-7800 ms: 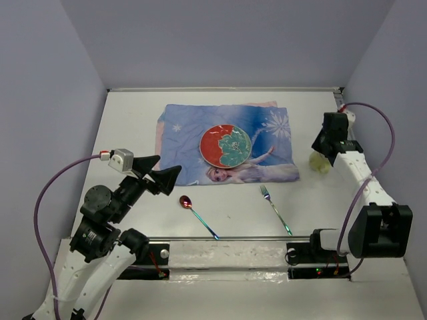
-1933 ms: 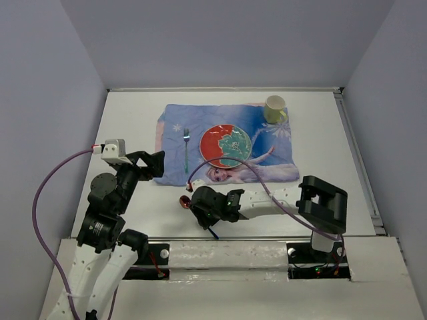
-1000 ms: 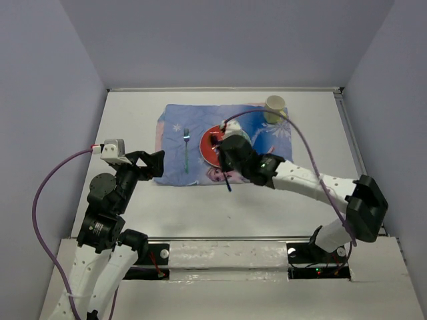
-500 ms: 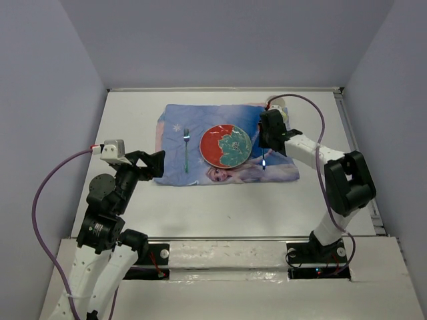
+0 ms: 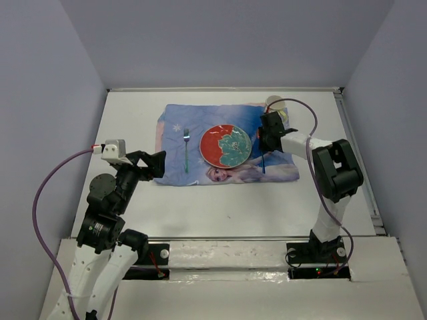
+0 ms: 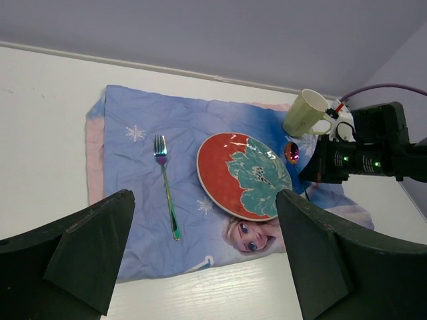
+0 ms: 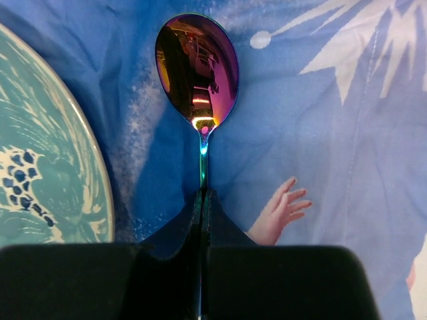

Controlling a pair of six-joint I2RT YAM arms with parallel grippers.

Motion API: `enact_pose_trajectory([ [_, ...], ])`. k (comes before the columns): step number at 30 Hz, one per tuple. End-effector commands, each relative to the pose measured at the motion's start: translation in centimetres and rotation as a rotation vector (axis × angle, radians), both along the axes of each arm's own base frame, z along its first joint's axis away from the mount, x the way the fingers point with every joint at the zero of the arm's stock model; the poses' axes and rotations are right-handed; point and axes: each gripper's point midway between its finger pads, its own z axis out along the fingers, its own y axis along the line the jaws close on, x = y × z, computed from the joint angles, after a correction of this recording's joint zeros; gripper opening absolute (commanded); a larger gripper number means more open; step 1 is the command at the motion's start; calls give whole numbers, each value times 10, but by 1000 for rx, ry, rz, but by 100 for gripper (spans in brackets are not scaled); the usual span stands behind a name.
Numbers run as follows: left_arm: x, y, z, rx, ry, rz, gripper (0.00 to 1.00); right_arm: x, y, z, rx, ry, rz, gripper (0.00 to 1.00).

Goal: Set the dinner table for one person

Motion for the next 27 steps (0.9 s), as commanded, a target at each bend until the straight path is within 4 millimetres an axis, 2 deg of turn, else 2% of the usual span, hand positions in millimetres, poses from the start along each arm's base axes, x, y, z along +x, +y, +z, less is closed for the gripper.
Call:
enact_pose_trajectory([
  [1,2,-3,14,-7,-46,-13,98,24,7,20,41,-83,-5,0],
  [10,4,-3,13,-7,-43,-10,98,32,6,28,29,-108,-12,0],
  [16,4,-3,12,-7,-41,-10,98,34,0,13,9,-81,-27,0],
  [19,5,-3,11,-5,-37,-10,98,37,0,13,4,-84,-30,1],
  [21,5,-3,11,-4,-37,-10,98,39,-1,17,-1,-96,-32,5],
  [22,5,-3,11,-4,-37,-12,98,40,0,24,7,-108,-34,12],
  [25,5,-2,12,-5,-40,-5,98,38,0,33,21,-123,-34,23],
  [26,6,-2,11,-5,-37,-5,98,37,2,44,37,-141,-34,37],
  [27,6,-1,11,-4,-37,-2,98,36,3,50,50,-150,-30,38],
])
